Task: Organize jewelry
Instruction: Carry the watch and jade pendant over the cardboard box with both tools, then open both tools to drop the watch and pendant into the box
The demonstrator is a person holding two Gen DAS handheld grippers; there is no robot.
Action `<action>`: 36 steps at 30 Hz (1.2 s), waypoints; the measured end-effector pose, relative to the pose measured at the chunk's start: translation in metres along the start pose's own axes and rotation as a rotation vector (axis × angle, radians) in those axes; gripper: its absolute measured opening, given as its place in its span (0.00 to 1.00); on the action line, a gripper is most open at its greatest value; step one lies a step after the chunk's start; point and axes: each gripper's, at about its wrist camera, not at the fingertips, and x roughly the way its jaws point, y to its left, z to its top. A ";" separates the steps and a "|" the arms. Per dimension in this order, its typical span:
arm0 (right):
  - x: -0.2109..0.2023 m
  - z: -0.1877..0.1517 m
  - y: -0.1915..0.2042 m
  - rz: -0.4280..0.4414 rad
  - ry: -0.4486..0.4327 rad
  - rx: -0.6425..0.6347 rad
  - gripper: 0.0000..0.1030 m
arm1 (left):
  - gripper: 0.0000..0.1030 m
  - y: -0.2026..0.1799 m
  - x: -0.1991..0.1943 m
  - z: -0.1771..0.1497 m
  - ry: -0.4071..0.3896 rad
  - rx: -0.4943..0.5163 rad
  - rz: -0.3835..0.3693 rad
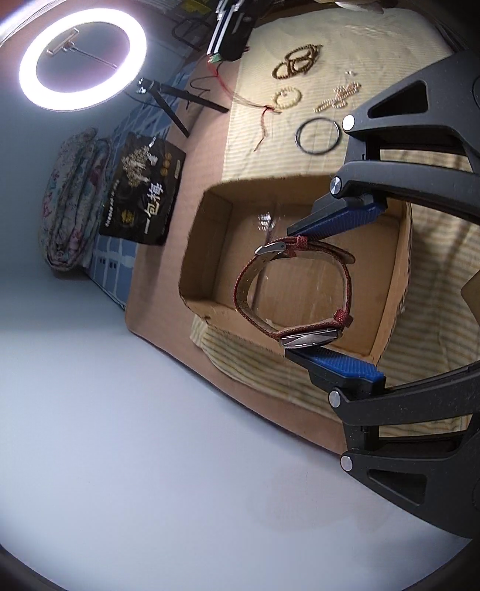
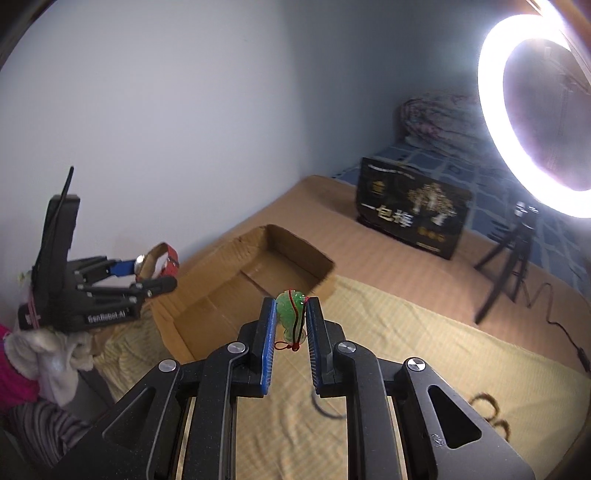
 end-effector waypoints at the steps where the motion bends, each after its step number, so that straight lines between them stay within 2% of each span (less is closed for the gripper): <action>1: 0.004 0.002 0.003 0.008 0.000 0.000 0.14 | 0.57 0.003 0.003 -0.001 0.005 -0.002 -0.001; 8: 0.051 0.016 0.026 0.039 0.025 -0.009 0.14 | 0.57 0.016 0.021 -0.006 0.031 -0.014 -0.007; 18: 0.105 0.005 0.029 0.030 0.096 0.007 0.14 | 0.57 0.018 0.051 -0.016 0.073 -0.003 -0.020; 31: 0.130 -0.011 0.028 0.016 0.154 0.000 0.15 | 0.61 0.010 0.064 -0.023 0.106 0.030 -0.033; 33: 0.129 -0.011 0.028 0.008 0.155 0.001 0.24 | 0.62 0.009 0.061 -0.023 0.099 0.036 -0.031; 35: 0.126 -0.011 0.027 -0.011 0.144 0.003 0.47 | 0.62 0.008 0.057 -0.022 0.092 0.035 -0.027; 36: 0.123 -0.011 0.026 -0.015 0.132 0.006 0.48 | 0.62 0.009 0.055 -0.022 0.089 0.033 -0.026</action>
